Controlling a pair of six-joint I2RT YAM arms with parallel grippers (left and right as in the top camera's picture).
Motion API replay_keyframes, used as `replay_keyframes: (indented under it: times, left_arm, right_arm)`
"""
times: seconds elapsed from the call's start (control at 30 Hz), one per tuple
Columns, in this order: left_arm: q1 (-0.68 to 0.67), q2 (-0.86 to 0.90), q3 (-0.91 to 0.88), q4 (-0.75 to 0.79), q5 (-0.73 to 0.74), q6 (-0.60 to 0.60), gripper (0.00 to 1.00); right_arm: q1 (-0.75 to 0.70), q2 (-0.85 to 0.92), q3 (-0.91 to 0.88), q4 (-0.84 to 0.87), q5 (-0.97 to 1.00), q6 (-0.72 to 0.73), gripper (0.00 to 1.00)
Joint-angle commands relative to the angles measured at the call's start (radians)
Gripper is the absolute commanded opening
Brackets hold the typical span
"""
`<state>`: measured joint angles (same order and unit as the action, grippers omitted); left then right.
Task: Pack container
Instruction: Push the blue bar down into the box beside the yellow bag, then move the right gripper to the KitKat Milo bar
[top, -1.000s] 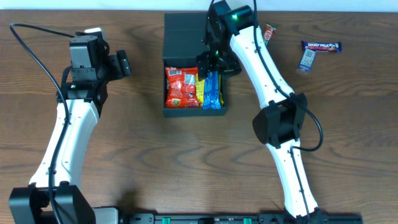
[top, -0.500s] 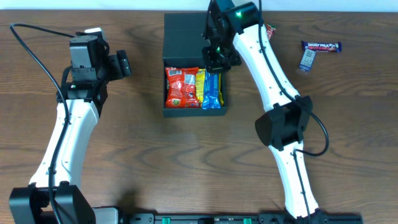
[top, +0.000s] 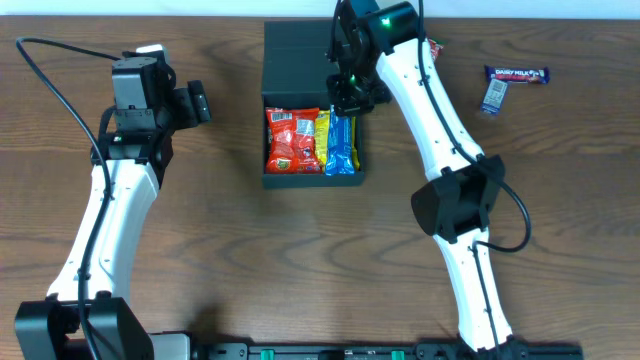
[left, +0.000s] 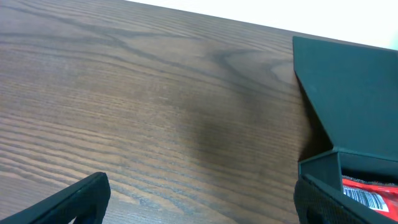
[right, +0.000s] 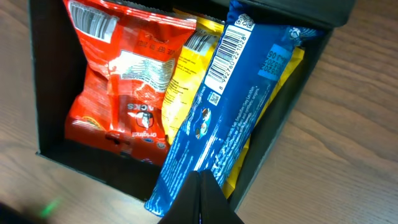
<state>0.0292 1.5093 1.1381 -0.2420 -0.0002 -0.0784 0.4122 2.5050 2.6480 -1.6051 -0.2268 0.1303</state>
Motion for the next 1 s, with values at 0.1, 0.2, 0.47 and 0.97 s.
replay_keyframes:
  times: [0.1, 0.2, 0.47, 0.97]
  left_arm:
    - [0.004, 0.008, -0.006, -0.001, 0.001, -0.004, 0.95]
    - [0.004, 0.008, -0.006, -0.001, 0.001, -0.004, 0.95]
    - [0.004, 0.008, -0.006, -0.001, 0.001, -0.004, 0.95]
    - [0.004, 0.008, -0.006, -0.016, 0.002, -0.004, 0.95]
  right_arm:
    - [0.020, 0.063, -0.053, 0.003, 0.013, -0.027, 0.01]
    - [0.020, 0.082, -0.058, 0.003, 0.013, -0.035, 0.01]
    - [0.008, 0.056, -0.055, 0.008, 0.013, -0.034, 0.01]
    - [-0.105, -0.085, -0.044, 0.137, 0.294, 0.128, 0.01]
